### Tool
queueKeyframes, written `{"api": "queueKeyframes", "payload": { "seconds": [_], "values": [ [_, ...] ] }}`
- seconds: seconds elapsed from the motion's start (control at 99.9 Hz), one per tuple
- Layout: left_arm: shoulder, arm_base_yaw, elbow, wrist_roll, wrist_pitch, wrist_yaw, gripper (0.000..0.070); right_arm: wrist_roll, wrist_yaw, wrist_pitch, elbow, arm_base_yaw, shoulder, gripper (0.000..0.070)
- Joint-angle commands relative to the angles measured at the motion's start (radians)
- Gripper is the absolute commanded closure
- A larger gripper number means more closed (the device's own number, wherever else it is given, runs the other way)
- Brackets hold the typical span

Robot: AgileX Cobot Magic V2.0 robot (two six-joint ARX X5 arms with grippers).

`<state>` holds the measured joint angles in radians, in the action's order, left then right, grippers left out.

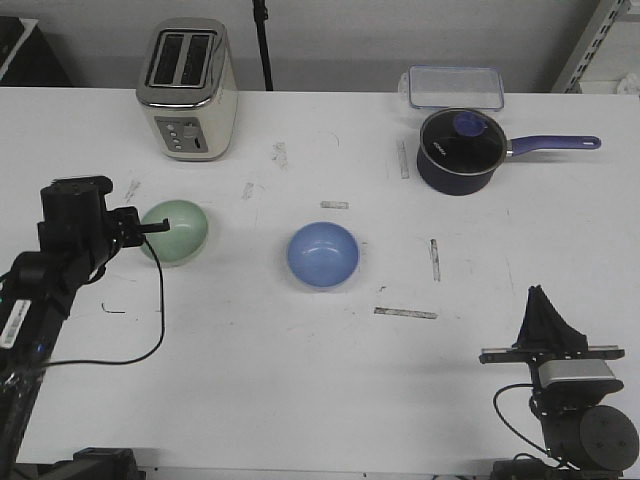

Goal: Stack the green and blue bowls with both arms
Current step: 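Reach the left gripper forward and grasp the pale green bowl's rim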

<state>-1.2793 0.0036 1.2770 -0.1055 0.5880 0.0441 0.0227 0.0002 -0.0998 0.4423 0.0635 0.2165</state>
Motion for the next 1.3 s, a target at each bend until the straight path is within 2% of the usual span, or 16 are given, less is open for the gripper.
{"api": "queueKeyframes", "payload": {
  "seconds": [0.0, 0.13, 0.23, 0.39, 0.431, 0.471, 0.561, 0.621, 0.701, 0.811, 1.141, 1.292],
  "values": [
    [-0.056, 0.021, 0.067, -0.058, 0.071, -0.036, 0.0699, 0.006, 0.000, 0.010, 0.002, 0.001, -0.002, 0.0690],
    [-0.145, 0.101, 0.144, -0.105, 0.164, -0.206, 0.0699, 0.006, 0.000, 0.010, 0.002, 0.001, -0.002, 0.0690],
    [-0.186, 0.163, 0.162, -0.143, 0.174, -0.321, 0.0699, 0.006, 0.000, 0.010, 0.002, 0.001, -0.002, 0.0690],
    [-0.252, 0.261, 0.171, -0.192, 0.176, -0.433, 0.0694, 0.006, 0.000, 0.010, 0.002, 0.001, -0.002, 0.0690],
    [-0.267, 0.279, 0.171, -0.204, 0.177, -0.453, 0.0667, 0.006, 0.000, 0.010, 0.002, 0.001, -0.002, 0.0690],
    [-0.286, 0.298, 0.171, -0.206, 0.180, -0.476, 0.0588, 0.006, 0.000, 0.010, 0.002, 0.001, -0.002, 0.0690],
    [-0.314, 0.319, 0.171, -0.211, 0.183, -0.488, 0.0448, 0.006, 0.000, 0.010, 0.002, 0.001, -0.002, 0.0690],
    [-0.330, 0.327, 0.171, -0.210, 0.177, -0.487, 0.0402, 0.006, 0.000, 0.010, 0.002, 0.001, -0.002, 0.0690],
    [-0.352, 0.333, 0.171, -0.209, 0.171, -0.486, 0.0380, 0.006, 0.000, 0.010, 0.002, 0.001, -0.002, 0.0690],
    [-0.387, 0.333, 0.171, -0.208, 0.173, -0.486, 0.0277, 0.006, 0.000, 0.010, 0.002, 0.001, -0.002, 0.0690],
    [-0.478, 0.304, 0.171, -0.194, 0.168, -0.478, 0.0265, 0.006, 0.000, 0.010, 0.002, 0.001, -0.002, 0.0690],
    [-0.502, 0.285, 0.171, -0.194, 0.165, -0.426, 0.0289, 0.006, 0.000, 0.010, 0.002, 0.001, -0.002, 0.0690]
  ]
}}
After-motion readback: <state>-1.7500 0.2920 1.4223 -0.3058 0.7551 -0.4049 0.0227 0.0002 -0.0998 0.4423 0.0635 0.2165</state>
